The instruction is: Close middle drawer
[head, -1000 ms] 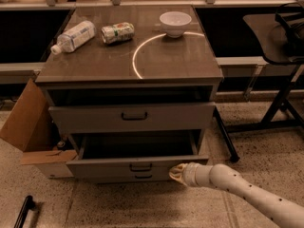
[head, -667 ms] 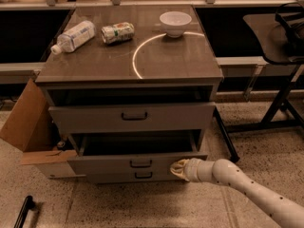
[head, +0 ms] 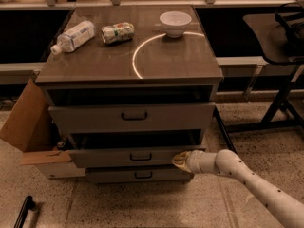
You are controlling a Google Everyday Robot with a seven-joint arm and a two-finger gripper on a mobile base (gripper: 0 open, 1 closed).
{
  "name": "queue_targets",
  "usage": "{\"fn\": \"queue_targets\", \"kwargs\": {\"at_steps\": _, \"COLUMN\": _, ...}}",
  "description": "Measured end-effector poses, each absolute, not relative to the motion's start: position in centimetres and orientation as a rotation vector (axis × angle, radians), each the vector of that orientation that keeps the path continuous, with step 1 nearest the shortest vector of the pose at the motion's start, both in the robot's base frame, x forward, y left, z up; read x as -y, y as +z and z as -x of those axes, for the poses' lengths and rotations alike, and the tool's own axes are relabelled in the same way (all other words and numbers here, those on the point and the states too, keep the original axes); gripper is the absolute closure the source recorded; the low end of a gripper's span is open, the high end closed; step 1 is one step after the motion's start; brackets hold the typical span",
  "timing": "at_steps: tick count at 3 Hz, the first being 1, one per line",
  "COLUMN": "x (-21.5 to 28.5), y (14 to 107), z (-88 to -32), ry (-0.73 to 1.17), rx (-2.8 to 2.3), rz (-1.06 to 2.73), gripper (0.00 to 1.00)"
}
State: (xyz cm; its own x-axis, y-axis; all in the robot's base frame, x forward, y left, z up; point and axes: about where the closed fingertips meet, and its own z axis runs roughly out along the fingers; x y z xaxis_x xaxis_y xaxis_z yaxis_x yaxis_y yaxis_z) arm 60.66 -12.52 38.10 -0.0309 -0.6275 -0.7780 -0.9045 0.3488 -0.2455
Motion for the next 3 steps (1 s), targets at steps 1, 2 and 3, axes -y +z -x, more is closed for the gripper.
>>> {"fn": "queue_targets", "kwargs": {"at_steps": 1, "x": 12.7, "y": 38.2, "z": -61.6, "ry": 0.409, "rx": -1.741, "rz": 1.355, "gripper": 1.0}}
{"fn": "queue_targets", "kwargs": {"at_steps": 2, "x": 12.8, "y": 38.2, "z": -62.5, "ry": 0.424, "rx": -1.736, "rz": 1.345, "gripper": 1.0}}
{"fn": "queue_targets", "kwargs": {"at_steps": 3, "x": 12.7, "y": 38.0, "z": -63.3, "ry": 0.441, "rx": -1.732, "rz": 1.336, "gripper": 1.0}}
